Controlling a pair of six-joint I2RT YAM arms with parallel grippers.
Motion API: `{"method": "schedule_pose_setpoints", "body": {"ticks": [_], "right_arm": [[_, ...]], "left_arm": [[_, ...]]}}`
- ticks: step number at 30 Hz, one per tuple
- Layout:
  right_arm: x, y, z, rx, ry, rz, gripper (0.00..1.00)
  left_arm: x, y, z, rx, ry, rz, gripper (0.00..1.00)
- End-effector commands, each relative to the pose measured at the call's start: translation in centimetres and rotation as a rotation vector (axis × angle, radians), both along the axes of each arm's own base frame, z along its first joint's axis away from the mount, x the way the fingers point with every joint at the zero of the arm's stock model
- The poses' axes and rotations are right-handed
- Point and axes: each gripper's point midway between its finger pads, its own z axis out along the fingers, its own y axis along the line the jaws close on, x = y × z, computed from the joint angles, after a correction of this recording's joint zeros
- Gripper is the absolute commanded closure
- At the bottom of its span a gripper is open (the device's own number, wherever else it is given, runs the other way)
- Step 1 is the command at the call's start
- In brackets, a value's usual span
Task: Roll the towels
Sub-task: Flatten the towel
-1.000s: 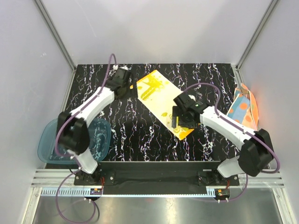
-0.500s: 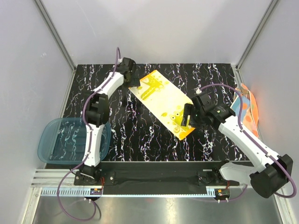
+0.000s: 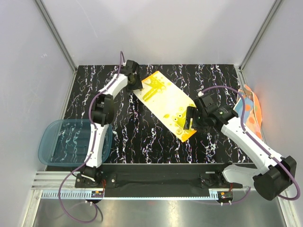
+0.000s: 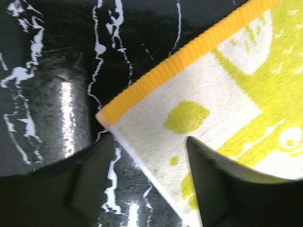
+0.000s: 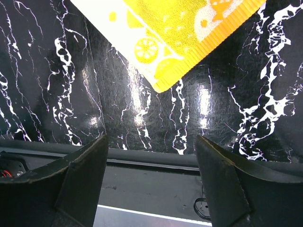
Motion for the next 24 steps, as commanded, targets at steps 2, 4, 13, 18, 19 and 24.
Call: {"method": "schedule_pose_setpoints", "body": {"ticks": [2,4,13,18,19,24], "right_arm": [[0.1,0.2,-0.6,-0.004,0.016,0.02,0.2],[0.1,0.3,-0.8,-0.005,0.019,0.026,0.2],[1.1,0.6,-1.6,-0.02,0.019,0.033,0.19],[3.5,1.3,-2.9,-0.034,0.042,0.041,0.19],[4.2,1.5,-2.7,-0.025,0.033,0.037,0.19],[7.4,1.3,-4.3,-0.035,0.047,0.01,0.19]], "left_arm": [[0.4,-1.6,-1.1,-0.077,0.011,-0.017,0.46],[0.4,-1.8,-1.9,-0.087,0.022,-0.022,0.6],[-1.1,-0.5,-0.3,-0.087,0.039,0.014,1.0],[-9.6,3.6,-0.8,-0.077,0.115,0.142,1.0],[-11.0,4.0,1.2,-0.086,0.08,0.148,1.0],[-19.9,5.5,0.1,-0.108,0.103,0.177,1.0]]}}
